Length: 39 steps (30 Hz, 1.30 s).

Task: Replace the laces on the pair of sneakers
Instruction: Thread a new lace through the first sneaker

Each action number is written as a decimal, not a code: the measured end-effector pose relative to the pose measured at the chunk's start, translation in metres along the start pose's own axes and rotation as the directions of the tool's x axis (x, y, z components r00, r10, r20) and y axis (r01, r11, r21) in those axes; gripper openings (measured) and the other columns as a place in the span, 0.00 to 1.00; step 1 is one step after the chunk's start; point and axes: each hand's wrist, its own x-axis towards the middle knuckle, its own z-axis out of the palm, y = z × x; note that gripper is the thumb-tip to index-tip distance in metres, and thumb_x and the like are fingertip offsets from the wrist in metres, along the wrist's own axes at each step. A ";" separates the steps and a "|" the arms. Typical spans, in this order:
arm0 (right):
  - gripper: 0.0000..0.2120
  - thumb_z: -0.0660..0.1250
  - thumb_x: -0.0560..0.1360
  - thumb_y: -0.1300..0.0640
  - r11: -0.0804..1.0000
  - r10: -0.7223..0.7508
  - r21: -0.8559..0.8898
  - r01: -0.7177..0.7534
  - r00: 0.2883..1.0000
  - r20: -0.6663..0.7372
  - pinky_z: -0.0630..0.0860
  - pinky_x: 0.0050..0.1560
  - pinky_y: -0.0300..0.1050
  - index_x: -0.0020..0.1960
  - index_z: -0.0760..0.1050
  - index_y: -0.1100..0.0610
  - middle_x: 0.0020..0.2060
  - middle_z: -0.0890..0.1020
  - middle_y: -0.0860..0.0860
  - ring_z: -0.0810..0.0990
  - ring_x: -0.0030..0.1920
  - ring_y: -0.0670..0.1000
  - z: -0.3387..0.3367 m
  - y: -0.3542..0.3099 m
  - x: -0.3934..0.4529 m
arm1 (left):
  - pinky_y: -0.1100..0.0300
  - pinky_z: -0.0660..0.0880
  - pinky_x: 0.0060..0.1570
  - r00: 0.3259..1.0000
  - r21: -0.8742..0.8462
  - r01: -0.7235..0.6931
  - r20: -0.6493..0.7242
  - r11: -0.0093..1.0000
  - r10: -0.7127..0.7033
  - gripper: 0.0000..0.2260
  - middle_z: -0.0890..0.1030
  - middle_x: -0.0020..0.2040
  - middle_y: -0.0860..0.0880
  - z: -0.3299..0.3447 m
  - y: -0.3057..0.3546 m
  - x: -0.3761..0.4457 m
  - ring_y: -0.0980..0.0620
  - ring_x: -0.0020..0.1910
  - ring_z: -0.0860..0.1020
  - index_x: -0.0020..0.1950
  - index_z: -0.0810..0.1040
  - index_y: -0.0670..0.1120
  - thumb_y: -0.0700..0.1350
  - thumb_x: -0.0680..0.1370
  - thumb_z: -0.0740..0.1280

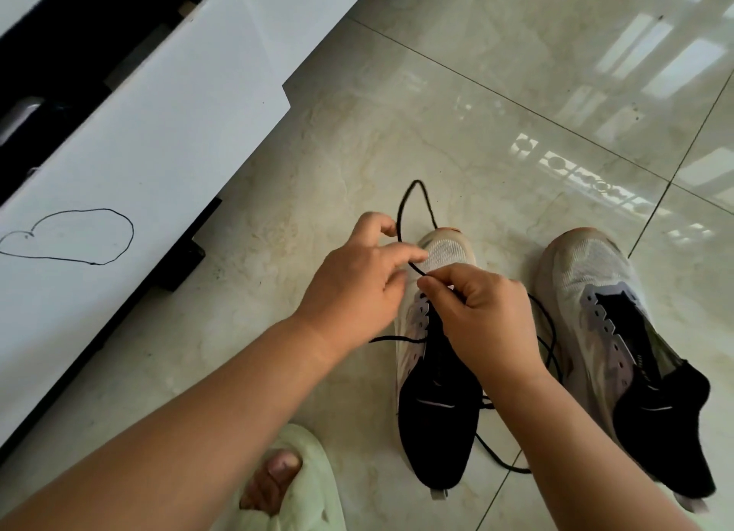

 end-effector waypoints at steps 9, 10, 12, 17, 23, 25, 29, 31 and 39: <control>0.05 0.64 0.73 0.63 0.997 -0.027 0.061 0.039 0.982 -0.189 0.69 0.39 0.36 0.47 0.74 0.56 0.37 0.75 0.43 0.73 0.39 0.41 -0.008 0.010 0.005 | 0.67 0.72 0.51 0.982 -0.047 -0.186 0.015 0.982 0.186 0.11 0.81 0.54 0.50 -0.003 0.006 0.008 0.53 0.50 0.79 0.54 0.82 0.43 0.34 0.75 0.65; 0.07 0.63 0.72 0.66 0.997 -0.029 0.068 0.045 0.975 -0.221 0.66 0.40 0.29 0.46 0.72 0.55 0.40 0.72 0.40 0.72 0.41 0.39 -0.011 0.011 0.006 | 0.64 0.74 0.50 0.974 -0.034 -0.228 -0.009 0.973 0.228 0.11 0.82 0.51 0.49 -0.004 0.005 0.007 0.52 0.49 0.79 0.51 0.83 0.43 0.34 0.74 0.65; 0.09 0.62 0.71 0.69 0.994 -0.078 0.056 0.090 0.978 -0.192 0.65 0.37 0.28 0.43 0.72 0.55 0.40 0.71 0.41 0.71 0.40 0.40 -0.015 0.012 0.007 | 0.61 0.76 0.50 0.970 -0.049 -0.244 -0.028 0.968 0.243 0.12 0.83 0.48 0.48 -0.003 0.002 0.004 0.51 0.48 0.80 0.48 0.84 0.42 0.31 0.72 0.63; 0.08 0.63 0.66 0.71 0.986 -0.164 0.012 0.165 0.984 -0.066 0.68 0.35 0.37 0.39 0.74 0.60 0.38 0.74 0.48 0.73 0.38 0.50 -0.008 0.008 0.007 | 0.69 0.72 0.45 0.985 -0.003 -0.110 0.130 0.994 0.110 0.14 0.82 0.44 0.52 -0.003 -0.015 -0.007 0.56 0.45 0.78 0.45 0.84 0.44 0.30 0.71 0.62; 0.34 0.58 0.65 0.67 0.904 -0.285 -0.264 0.336 0.935 0.212 0.55 0.62 0.50 0.69 0.67 0.48 0.69 0.68 0.44 0.59 0.70 0.53 -0.004 0.007 0.001 | 0.62 0.64 0.47 0.931 0.173 -0.252 0.310 0.952 0.190 0.16 0.82 0.38 0.54 -0.006 -0.034 -0.023 0.53 0.42 0.77 0.39 0.83 0.48 0.28 0.66 0.63; 0.35 0.54 0.66 0.65 0.858 -0.292 -0.289 0.425 0.865 0.408 0.42 0.69 0.54 0.71 0.64 0.45 0.66 0.70 0.40 0.50 0.74 0.50 -0.001 0.007 0.006 | 0.61 0.64 0.47 0.920 0.139 -0.290 0.314 0.947 0.235 0.16 0.81 0.38 0.54 -0.007 -0.034 -0.025 0.53 0.42 0.78 0.38 0.83 0.49 0.30 0.65 0.63; 0.21 0.57 0.69 0.61 0.879 -0.283 -0.249 0.406 0.866 0.412 0.36 0.70 0.53 0.59 0.76 0.50 0.49 0.77 0.40 0.65 0.66 0.47 -0.001 0.007 0.013 | 0.62 0.69 0.48 0.944 0.042 -0.244 0.239 0.969 0.227 0.13 0.83 0.41 0.52 -0.008 -0.038 -0.023 0.53 0.44 0.79 0.42 0.84 0.46 0.32 0.68 0.63; 0.13 0.61 0.69 0.61 0.894 -0.320 -0.213 0.394 0.895 0.311 0.41 0.71 0.55 0.51 0.78 0.54 0.42 0.76 0.41 0.72 0.58 0.48 -0.004 0.008 0.013 | 0.69 0.70 0.47 0.966 -0.008 -0.161 0.203 0.987 0.159 0.09 0.82 0.44 0.51 -0.009 -0.042 -0.021 0.55 0.44 0.78 0.46 0.84 0.45 0.33 0.72 0.68; 0.03 0.69 0.71 0.60 0.834 -0.402 -0.352 0.425 0.905 0.141 0.62 0.54 0.53 0.43 0.82 0.55 0.36 0.83 0.47 0.77 0.45 0.55 -0.017 0.016 0.022 | 0.76 0.65 0.38 0.995 0.075 -0.060 0.084 0.995 0.053 0.05 0.80 0.45 0.54 -0.003 -0.042 -0.014 0.63 0.38 0.71 0.48 0.84 0.48 0.45 0.76 0.68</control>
